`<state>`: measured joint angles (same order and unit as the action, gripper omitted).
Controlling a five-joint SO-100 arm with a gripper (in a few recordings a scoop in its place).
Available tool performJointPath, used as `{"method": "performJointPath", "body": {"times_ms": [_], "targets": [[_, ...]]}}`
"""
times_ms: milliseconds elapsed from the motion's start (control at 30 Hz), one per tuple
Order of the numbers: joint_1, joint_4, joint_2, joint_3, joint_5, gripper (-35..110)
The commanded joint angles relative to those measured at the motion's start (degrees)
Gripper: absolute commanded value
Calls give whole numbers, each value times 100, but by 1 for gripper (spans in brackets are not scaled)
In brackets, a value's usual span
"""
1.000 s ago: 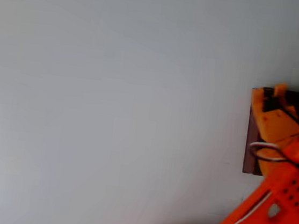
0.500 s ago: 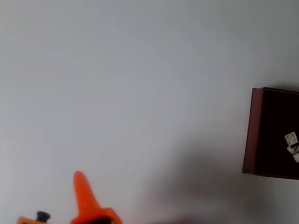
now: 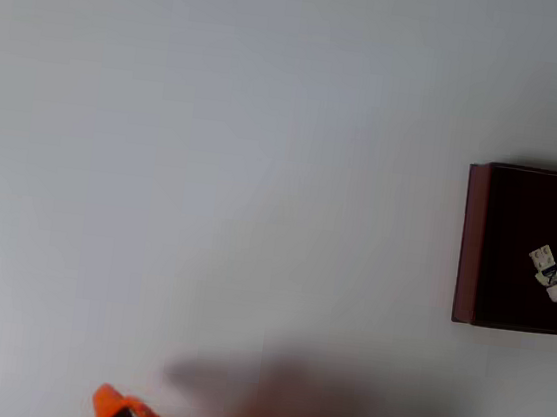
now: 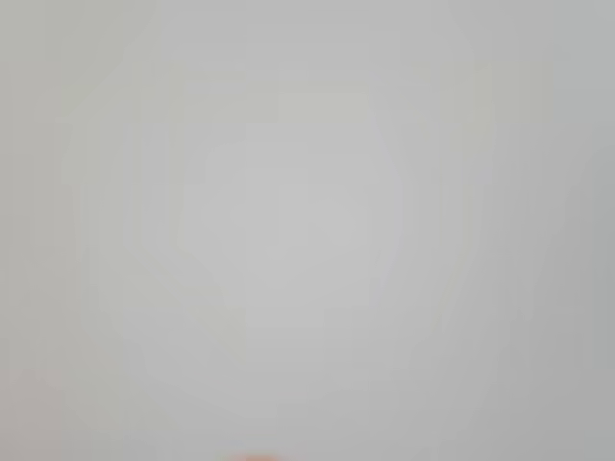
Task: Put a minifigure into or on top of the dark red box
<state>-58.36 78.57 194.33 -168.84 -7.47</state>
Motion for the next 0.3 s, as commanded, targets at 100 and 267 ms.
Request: {"method": "performJointPath", "body": {"times_ms": [100, 267], "targets": [[-149, -299, 105, -466, -264, 0], [-79, -88, 105, -422, -281, 0]]}}
